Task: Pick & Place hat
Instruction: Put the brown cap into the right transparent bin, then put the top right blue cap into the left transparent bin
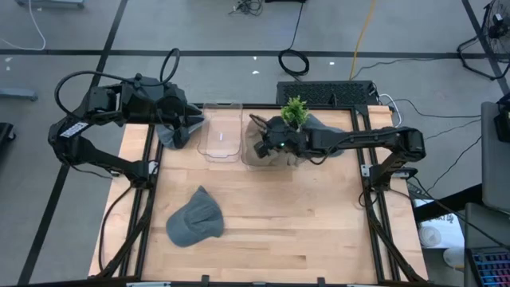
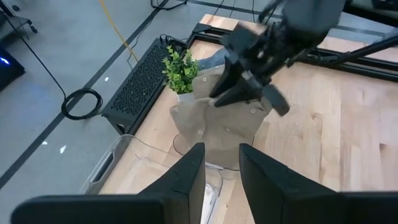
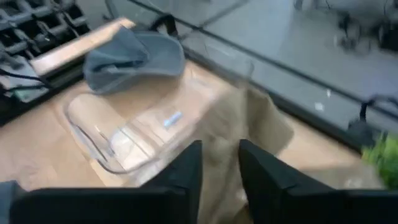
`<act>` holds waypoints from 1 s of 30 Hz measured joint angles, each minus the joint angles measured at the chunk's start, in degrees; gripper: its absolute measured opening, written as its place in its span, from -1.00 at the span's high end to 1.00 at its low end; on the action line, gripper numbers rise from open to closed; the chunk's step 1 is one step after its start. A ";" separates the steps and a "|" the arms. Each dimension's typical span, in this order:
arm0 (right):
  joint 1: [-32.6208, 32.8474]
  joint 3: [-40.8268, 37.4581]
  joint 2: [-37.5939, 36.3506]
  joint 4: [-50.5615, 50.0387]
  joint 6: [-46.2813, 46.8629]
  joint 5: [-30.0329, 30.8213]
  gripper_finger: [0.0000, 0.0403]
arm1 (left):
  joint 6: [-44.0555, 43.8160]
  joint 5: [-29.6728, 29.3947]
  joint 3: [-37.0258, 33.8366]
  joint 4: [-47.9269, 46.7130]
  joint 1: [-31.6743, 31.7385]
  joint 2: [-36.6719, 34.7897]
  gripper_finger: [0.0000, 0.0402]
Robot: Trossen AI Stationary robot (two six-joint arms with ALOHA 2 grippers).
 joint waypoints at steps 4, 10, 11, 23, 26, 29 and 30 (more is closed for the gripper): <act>0.00 -0.17 -2.39 -0.07 -4.51 -0.17 0.30 | 0.63 -0.01 0.00 0.02 -0.01 0.00 0.37; 0.51 -0.06 -7.94 1.18 -10.87 0.00 0.02 | 0.76 -0.02 0.00 -0.10 0.00 0.00 0.22; 0.64 -0.08 -8.69 1.08 -11.65 0.00 -0.01 | 0.74 -0.02 0.00 -0.26 -0.02 0.00 0.20; 4.90 -0.06 -18.48 -12.60 -13.89 9.91 0.01 | -0.85 -0.04 0.00 -0.39 0.00 0.00 0.03; 7.74 -0.06 -20.21 -18.05 -16.15 15.25 0.06 | -0.96 -0.04 0.00 -0.30 0.00 0.00 0.00; 10.52 -0.06 -21.42 -22.42 -17.34 16.81 0.09 | -0.99 -0.04 0.00 -0.20 -0.01 0.00 -0.02; 11.28 -0.06 -21.71 -23.73 -17.62 16.78 0.09 | -0.99 -0.04 0.00 -0.08 0.00 0.00 -0.01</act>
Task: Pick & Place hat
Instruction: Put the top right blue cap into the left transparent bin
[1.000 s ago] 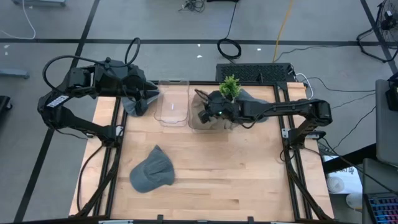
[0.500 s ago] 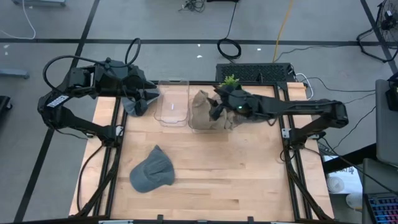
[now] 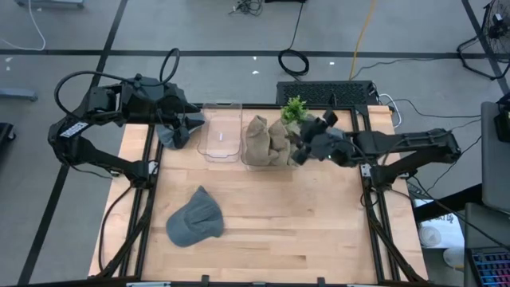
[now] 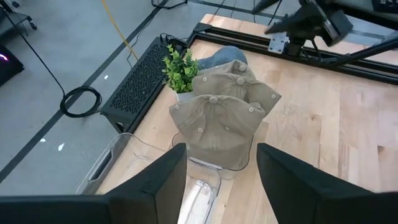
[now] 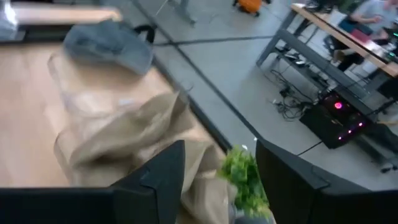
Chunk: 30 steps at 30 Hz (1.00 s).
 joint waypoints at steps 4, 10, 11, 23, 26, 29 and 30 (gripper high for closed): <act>2.96 0.00 -0.34 -5.43 -0.01 -0.08 0.08 | -0.28 0.00 0.00 0.13 0.00 0.00 0.00; 6.44 0.00 -0.34 -13.90 0.01 -0.83 0.10 | -1.18 0.02 0.00 0.13 0.00 0.00 -0.04; 6.75 0.00 -0.34 -15.14 0.02 -2.05 0.10 | -1.18 0.01 0.00 0.13 -0.01 0.00 -0.04; 8.22 0.00 -0.34 -27.61 9.57 -12.46 0.10 | -1.53 1.55 0.00 0.17 -0.02 0.00 -0.04; 8.29 0.00 -0.34 -31.63 12.53 -12.63 0.10 | -1.53 1.55 0.00 0.19 0.00 0.00 -0.07; 8.29 0.00 -0.33 -34.93 13.80 -13.18 0.10 | -1.51 1.55 0.00 0.21 -0.02 0.00 -0.11; 8.29 0.00 -0.32 -35.86 13.82 -13.38 0.10 | -1.51 1.55 0.00 0.22 -0.02 0.00 -0.12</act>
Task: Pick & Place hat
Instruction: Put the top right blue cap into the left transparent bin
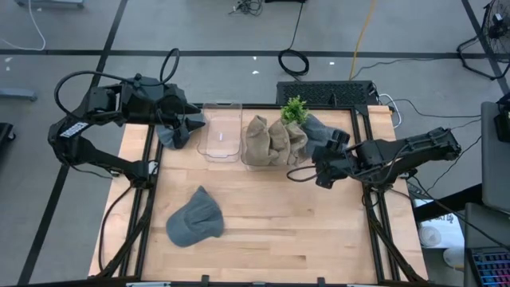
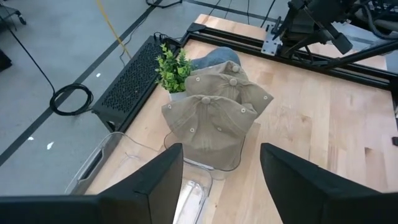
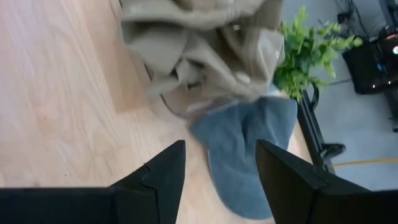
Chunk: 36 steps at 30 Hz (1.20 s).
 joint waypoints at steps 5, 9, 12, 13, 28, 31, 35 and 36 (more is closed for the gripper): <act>0.00 0.00 0.00 -1.17 1.09 -0.52 0.07 | 0.00 0.00 0.00 0.00 0.00 0.00 -0.14; 0.00 0.00 0.00 -1.24 1.05 -0.47 -0.11 | 0.00 0.00 0.00 0.00 0.02 0.00 -0.15; 0.00 0.00 0.00 -1.43 0.61 -0.65 -0.31 | 0.02 0.00 0.00 0.00 0.00 0.00 -0.15; 0.00 0.00 0.00 -1.49 0.07 -0.73 -0.38 | 0.02 0.00 0.00 0.00 0.02 0.00 -0.15; -1.92 -17.33 -1.27 3.11 -2.81 -12.54 -0.64 | 0.08 0.00 0.00 -0.03 0.01 0.00 -0.15; -3.35 -19.87 -3.42 4.08 -4.87 -12.36 -0.64 | -0.02 0.00 0.00 -0.05 0.01 0.00 -0.15; -6.47 -21.61 -8.01 4.06 -7.33 -11.75 -0.64 | -0.02 -0.02 0.00 -0.02 0.02 0.00 -0.15; -7.33 -21.77 -9.25 4.25 -8.36 -10.97 -0.64 | -0.02 -0.02 0.00 -0.02 0.02 0.00 -0.14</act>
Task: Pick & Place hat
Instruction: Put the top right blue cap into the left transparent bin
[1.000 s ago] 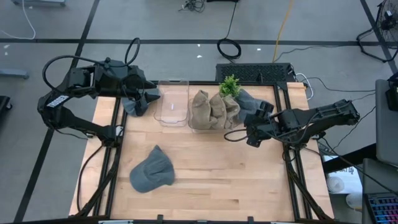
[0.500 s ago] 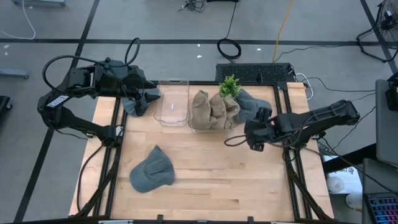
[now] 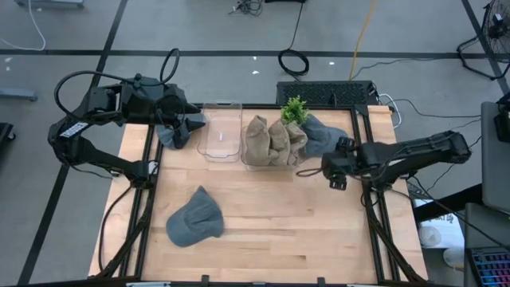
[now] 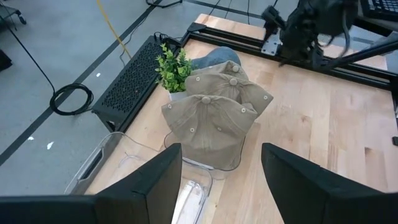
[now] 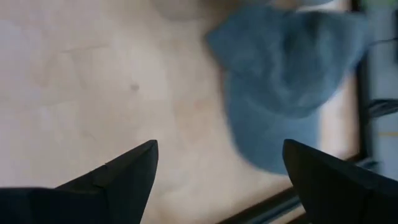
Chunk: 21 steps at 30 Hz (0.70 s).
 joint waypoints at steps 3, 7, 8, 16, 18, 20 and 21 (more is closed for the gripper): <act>-2.99 -0.38 -3.38 1.89 -5.63 1.76 -0.64 | -0.02 0.00 0.00 0.00 -0.01 0.00 -0.14; -8.77 -3.09 -6.76 7.55 -17.25 -1.85 -0.64 | -0.05 0.02 0.00 0.25 -0.01 0.06 -0.14; -10.58 -4.06 -7.19 9.42 -19.10 -4.33 -0.64 | -0.09 0.02 0.00 0.33 0.00 0.07 -0.15; -25.14 -9.35 -5.05 20.24 -24.98 -12.10 -0.64 | -1.17 0.15 0.00 0.39 -0.02 0.09 -0.15; -27.92 -9.42 -4.14 22.36 -27.15 -12.88 -0.64 | -1.18 1.32 0.00 0.40 0.00 0.09 -0.15; -30.69 -9.42 -3.20 28.19 -29.44 -15.99 -0.64 | -1.20 1.82 0.00 0.44 -0.02 0.09 -0.15; -31.99 -9.42 -2.66 30.76 -29.89 -17.89 -0.64 | -1.22 1.83 0.00 0.43 -0.02 0.09 -0.14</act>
